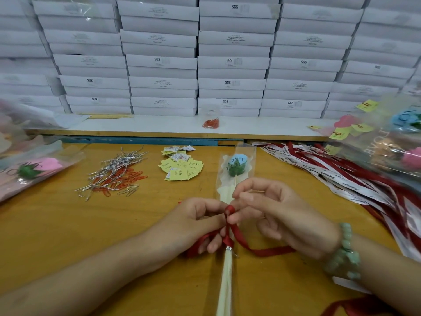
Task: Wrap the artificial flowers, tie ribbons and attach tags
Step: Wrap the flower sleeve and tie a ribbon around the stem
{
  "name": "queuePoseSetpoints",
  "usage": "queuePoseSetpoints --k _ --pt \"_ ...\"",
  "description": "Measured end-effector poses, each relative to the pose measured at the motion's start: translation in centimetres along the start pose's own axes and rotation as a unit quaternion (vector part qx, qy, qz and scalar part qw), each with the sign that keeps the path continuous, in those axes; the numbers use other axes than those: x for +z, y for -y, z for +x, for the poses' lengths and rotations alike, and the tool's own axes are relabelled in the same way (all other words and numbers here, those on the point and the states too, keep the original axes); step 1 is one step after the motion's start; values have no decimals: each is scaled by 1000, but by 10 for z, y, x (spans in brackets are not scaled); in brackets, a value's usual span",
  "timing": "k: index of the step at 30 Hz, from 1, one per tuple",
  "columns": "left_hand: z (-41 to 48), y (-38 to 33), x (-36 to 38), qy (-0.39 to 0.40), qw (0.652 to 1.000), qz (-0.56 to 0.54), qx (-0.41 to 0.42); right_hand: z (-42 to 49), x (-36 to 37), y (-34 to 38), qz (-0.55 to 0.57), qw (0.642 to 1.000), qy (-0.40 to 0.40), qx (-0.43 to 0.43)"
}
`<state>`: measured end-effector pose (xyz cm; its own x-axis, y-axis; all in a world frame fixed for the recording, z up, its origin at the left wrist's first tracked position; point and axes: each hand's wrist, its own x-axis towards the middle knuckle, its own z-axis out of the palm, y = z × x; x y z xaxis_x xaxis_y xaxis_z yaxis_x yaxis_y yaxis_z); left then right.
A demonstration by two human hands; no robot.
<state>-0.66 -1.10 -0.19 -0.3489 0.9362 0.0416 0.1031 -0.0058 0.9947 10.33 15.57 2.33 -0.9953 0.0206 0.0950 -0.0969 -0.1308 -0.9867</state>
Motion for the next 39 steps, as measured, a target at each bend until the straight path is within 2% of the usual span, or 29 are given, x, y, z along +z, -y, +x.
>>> queuePoseSetpoints --k 4,9,15,20,27,34,39 --pt "0 0 -1 7 1000 -19 -3 3 -2 -5 78 996 -36 9" --pt "1 0 0 14 1000 -19 -6 5 -5 -12 73 995 -67 -7" --pt "-1 -5 1 11 998 -63 -22 2 -3 -13 -33 996 -44 -69" --pt "-2 -5 4 -10 1000 16 -14 -1 0 -13 -143 984 -27 -101" --pt "0 0 5 -46 999 25 -3 -2 1 -12 -186 970 -62 -141" --pt "-1 -3 7 -59 998 5 -7 1 -2 -16 -288 938 -113 -155" --pt "-1 -6 8 -62 998 -15 -19 2 -5 -19 -283 946 -92 -130"
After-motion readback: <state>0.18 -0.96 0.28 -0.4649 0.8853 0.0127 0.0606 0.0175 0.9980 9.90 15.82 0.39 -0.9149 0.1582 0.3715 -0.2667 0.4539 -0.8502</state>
